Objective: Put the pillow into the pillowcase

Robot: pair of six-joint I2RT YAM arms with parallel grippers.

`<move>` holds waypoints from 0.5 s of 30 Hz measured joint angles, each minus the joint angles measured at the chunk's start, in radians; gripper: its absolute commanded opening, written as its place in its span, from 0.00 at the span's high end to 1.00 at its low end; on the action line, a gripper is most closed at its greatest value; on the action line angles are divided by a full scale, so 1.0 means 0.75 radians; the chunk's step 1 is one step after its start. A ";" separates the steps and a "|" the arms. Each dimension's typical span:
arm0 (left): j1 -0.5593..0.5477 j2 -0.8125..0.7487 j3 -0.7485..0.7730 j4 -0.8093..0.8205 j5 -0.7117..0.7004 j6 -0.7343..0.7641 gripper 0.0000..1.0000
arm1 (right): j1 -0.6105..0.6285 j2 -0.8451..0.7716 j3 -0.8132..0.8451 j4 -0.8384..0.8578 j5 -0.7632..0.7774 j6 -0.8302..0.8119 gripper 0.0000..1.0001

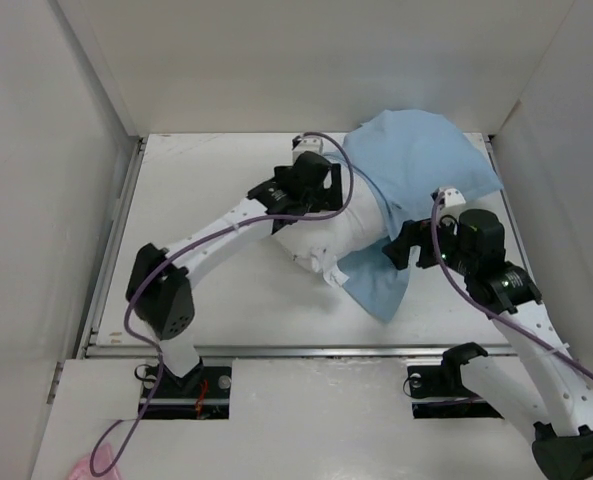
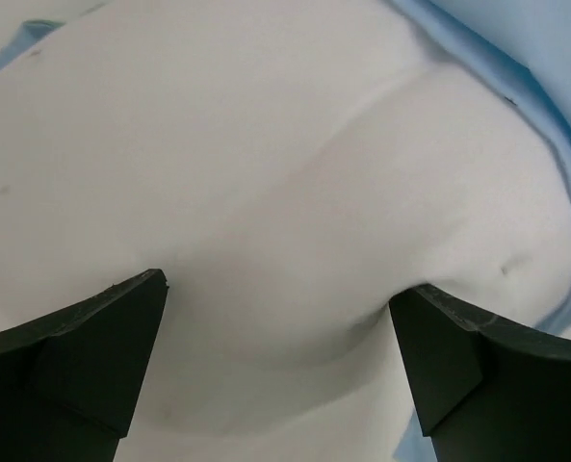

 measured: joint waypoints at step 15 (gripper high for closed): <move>0.368 0.281 0.450 0.084 0.128 0.141 0.11 | 0.000 0.512 0.288 0.077 0.601 0.410 0.00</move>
